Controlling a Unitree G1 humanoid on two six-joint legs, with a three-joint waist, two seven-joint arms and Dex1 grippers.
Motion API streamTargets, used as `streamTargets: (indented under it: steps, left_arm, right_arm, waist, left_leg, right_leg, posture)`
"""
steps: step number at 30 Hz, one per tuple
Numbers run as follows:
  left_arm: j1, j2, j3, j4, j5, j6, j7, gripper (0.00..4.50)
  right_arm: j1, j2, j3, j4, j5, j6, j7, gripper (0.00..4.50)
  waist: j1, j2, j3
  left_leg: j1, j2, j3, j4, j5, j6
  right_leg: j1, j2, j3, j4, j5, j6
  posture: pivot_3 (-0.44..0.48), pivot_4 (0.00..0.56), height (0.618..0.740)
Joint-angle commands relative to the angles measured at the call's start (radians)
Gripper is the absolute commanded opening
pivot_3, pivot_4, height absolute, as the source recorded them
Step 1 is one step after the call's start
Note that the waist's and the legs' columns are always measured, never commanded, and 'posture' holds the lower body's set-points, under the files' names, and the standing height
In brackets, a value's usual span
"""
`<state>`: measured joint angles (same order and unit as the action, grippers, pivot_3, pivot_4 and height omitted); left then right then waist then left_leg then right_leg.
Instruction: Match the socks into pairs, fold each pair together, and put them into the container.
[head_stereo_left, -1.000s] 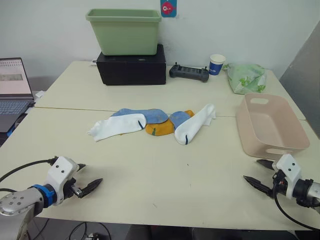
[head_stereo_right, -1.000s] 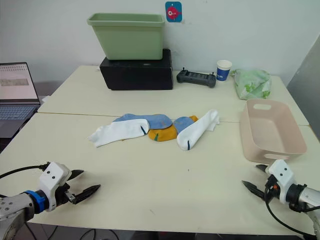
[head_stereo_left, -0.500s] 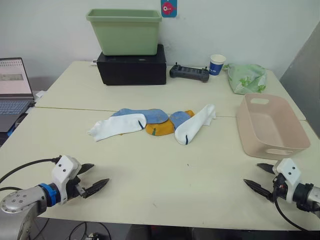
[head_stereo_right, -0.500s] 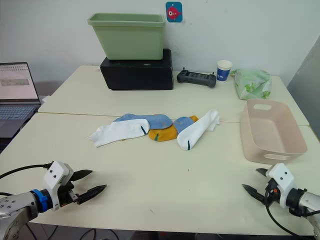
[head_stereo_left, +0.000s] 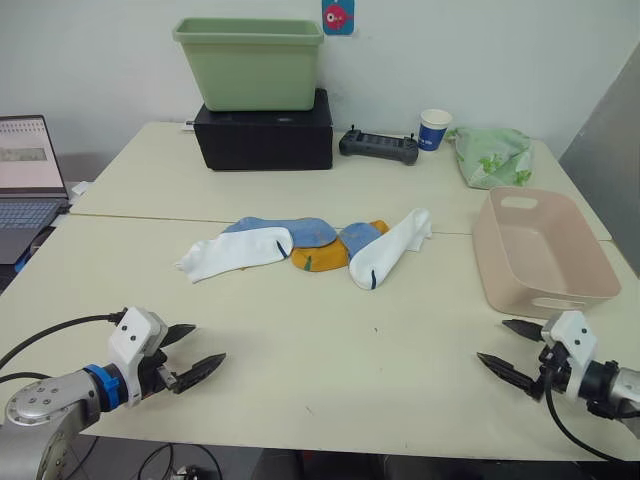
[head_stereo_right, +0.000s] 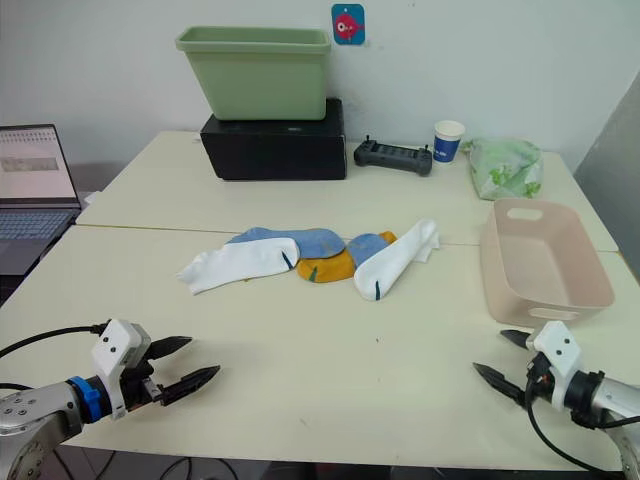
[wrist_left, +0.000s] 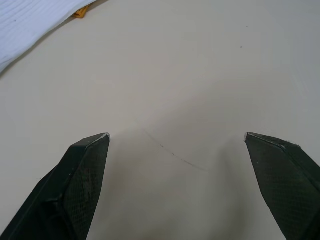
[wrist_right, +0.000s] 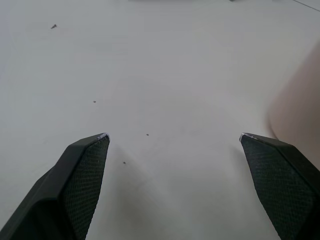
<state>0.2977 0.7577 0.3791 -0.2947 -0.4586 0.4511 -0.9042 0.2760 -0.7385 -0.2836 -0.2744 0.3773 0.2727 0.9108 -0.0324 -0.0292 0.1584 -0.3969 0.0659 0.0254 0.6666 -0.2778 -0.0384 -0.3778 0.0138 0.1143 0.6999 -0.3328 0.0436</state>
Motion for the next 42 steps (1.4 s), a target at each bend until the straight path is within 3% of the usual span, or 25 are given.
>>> streamTargets:
  steps: [1, 10, 15, 18, 24, 33, 36, 42]
  left_arm:
    - [-0.058, -0.014, -0.027, -0.084, -0.057, 0.056, 0.027, 4.5]
    - [-0.216, -0.05, -0.139, -0.15, -0.141, 0.179, 0.069, 4.5]
    - [-0.354, -0.17, -0.228, -0.152, -0.227, 0.321, 0.179, 4.5]
    - [-0.413, -0.239, -0.297, -0.119, -0.206, 0.347, 0.234, 4.5]
    - [-0.634, -0.465, -0.488, 0.121, -0.062, 0.304, 0.364, 4.5]
    - [-0.833, -0.677, -0.532, 0.405, 0.03, 0.255, 0.431, 4.5]
    - [-0.847, -0.69, -0.538, 0.412, 0.039, 0.253, 0.409, 3.93]
    - [-0.808, -0.666, -0.547, 0.353, 0.031, 0.277, 0.369, 2.05]
  right_arm:
    - [-0.039, -0.001, 0.007, -0.114, 0.043, 0.04, -0.019, 4.49]
    - [-0.029, 0.01, -0.011, -0.268, 0.113, 0.126, -0.072, 4.49]
    - [-0.027, 0.008, -0.009, -0.331, 0.145, 0.163, -0.094, 4.49]
    - [-0.024, 0.014, -0.009, -0.339, 0.139, 0.162, -0.108, 4.49]
    - [0.03, 0.035, -0.01, -0.38, 0.122, 0.142, -0.132, 4.49]
    - [0.053, 0.062, -0.001, -0.39, 0.105, 0.11, -0.148, 4.49]
    - [0.063, 0.068, 0.0, -0.395, 0.103, 0.106, -0.156, 4.5]
    - [0.075, 0.08, 0.003, -0.389, 0.077, 0.079, -0.167, 4.5]
  waist:
    - [0.001, 0.0, 0.0]
    - [0.003, 0.001, 0.0]
    - [0.004, 0.002, 0.0]
    - [0.003, 0.002, 0.0]
    - [0.011, 0.003, -0.001]
    - [0.006, 0.004, -0.001]
    - [0.005, 0.004, -0.001]
    - [0.005, 0.005, -0.001]
  left_leg:
    - [0.0, 0.0, 0.0, 0.0, 0.0, 0.0]
    - [-0.002, 0.0, -0.01, 0.004, 0.0, 0.0]
    - [-0.004, -0.001, -0.017, 0.01, 0.0, 0.0]
    - [-0.004, -0.002, -0.019, 0.01, 0.0, 0.0]
    - [-0.005, -0.003, -0.021, 0.012, 0.0, 0.0]
    - [-0.005, -0.003, -0.022, 0.012, 0.0, 0.0]
    - [-0.005, -0.003, -0.022, 0.012, 0.0, 0.0]
    - [-0.005, -0.003, -0.022, 0.011, 0.0, 0.0]
  right_leg:
    - [0.0, 0.0, 0.0, 0.0, 0.0, 0.0]
    - [0.005, 0.0, -0.009, 0.0, 0.0, 0.0]
    - [0.008, 0.0, -0.016, 0.0, 0.0, 0.0]
    - [0.008, 0.0, -0.016, 0.0, 0.0, 0.0]
    - [0.01, 0.0, -0.017, 0.0, 0.0, 0.0]
    - [0.01, 0.001, -0.017, 0.0, 0.0, 0.0]
    - [0.01, 0.001, -0.017, -0.001, 0.0, 0.0]
    - [0.01, 0.001, -0.017, -0.001, 0.0, 0.001]
  posture:
    - [0.0, 0.15, 0.696]
    - [0.0, 0.15, 0.696]
    - [0.0, 0.15, 0.696]
    - [0.0, 0.15, 0.696]
    - [0.0, 0.15, 0.696]
    - [0.0, 0.15, 0.696]
    - [0.0, 0.15, 0.696]
    - [0.0, 0.15, 0.696]
